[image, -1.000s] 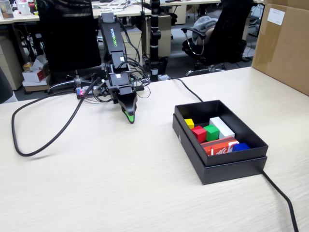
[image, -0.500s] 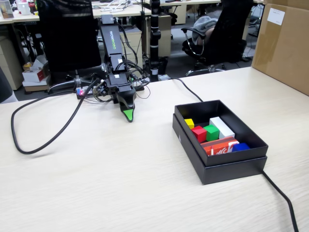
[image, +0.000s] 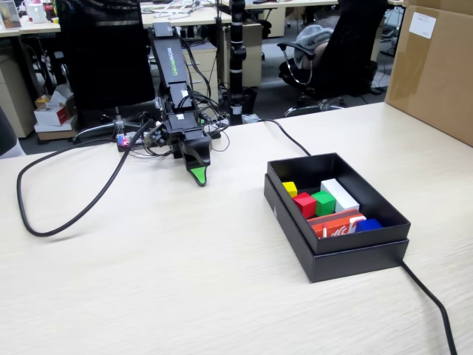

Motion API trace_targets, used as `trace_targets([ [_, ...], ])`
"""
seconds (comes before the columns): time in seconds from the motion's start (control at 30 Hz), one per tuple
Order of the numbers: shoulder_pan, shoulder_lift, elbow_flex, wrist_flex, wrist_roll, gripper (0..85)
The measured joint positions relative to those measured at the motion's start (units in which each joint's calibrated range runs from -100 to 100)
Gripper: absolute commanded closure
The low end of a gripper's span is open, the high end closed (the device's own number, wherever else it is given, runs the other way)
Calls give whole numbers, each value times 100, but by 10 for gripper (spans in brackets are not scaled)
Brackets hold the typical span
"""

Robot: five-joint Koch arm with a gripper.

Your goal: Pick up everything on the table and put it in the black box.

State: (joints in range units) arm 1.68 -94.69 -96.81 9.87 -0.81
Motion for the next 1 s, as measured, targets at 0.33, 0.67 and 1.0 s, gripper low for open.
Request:
trace_targets([
  [0.33, -29, 0, 0, 0, -5, 364],
  [0.67, -29, 0, 0, 0, -5, 364],
  [1.0, -29, 0, 0, 0, -5, 364],
])
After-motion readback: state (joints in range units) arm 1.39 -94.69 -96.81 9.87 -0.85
